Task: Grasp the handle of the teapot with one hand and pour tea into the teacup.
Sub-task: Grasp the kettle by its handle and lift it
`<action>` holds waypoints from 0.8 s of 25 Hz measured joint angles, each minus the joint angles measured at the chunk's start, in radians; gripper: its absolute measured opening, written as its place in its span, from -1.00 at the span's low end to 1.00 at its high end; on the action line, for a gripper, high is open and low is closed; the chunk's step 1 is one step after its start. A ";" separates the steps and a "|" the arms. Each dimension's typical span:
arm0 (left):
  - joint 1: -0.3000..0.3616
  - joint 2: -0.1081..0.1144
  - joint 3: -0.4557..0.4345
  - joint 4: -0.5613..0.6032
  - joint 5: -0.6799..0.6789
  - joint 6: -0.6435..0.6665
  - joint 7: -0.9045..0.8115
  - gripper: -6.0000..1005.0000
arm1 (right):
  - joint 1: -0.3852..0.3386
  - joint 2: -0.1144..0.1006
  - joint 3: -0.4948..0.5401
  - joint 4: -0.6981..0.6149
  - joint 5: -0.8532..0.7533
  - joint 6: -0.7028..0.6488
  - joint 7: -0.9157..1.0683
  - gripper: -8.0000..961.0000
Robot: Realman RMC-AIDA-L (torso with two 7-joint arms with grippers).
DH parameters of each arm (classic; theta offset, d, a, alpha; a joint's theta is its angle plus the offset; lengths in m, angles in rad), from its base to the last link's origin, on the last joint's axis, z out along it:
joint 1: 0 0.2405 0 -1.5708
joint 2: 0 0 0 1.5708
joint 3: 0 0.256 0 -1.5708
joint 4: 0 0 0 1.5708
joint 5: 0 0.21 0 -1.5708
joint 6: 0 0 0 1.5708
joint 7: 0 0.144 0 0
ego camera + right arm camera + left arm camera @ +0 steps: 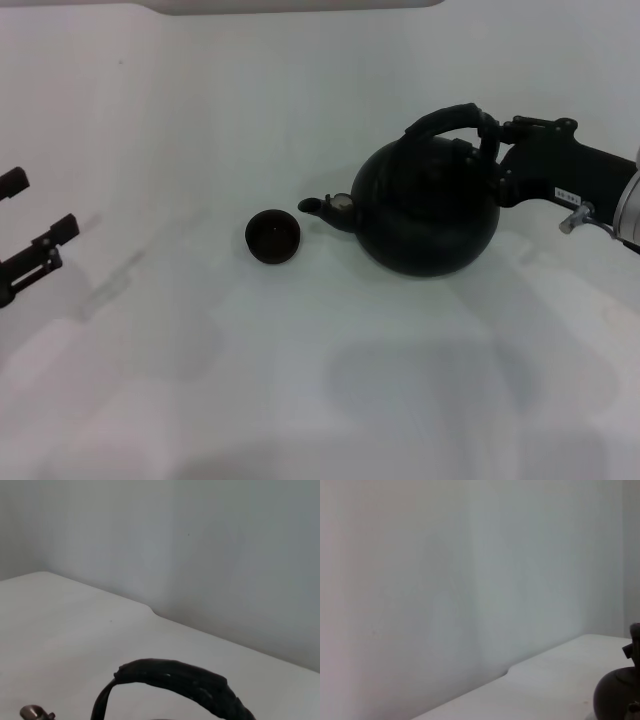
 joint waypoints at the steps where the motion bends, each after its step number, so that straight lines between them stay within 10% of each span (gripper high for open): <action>1: 0.000 0.000 -0.004 0.000 0.000 0.000 0.000 0.45 | 0.000 0.000 0.002 0.000 0.000 0.000 0.000 0.08; 20: -0.027 0.000 -0.022 -0.026 0.003 -0.010 0.000 0.45 | 0.000 -0.002 0.000 0.005 -0.040 -0.011 -0.012 -0.56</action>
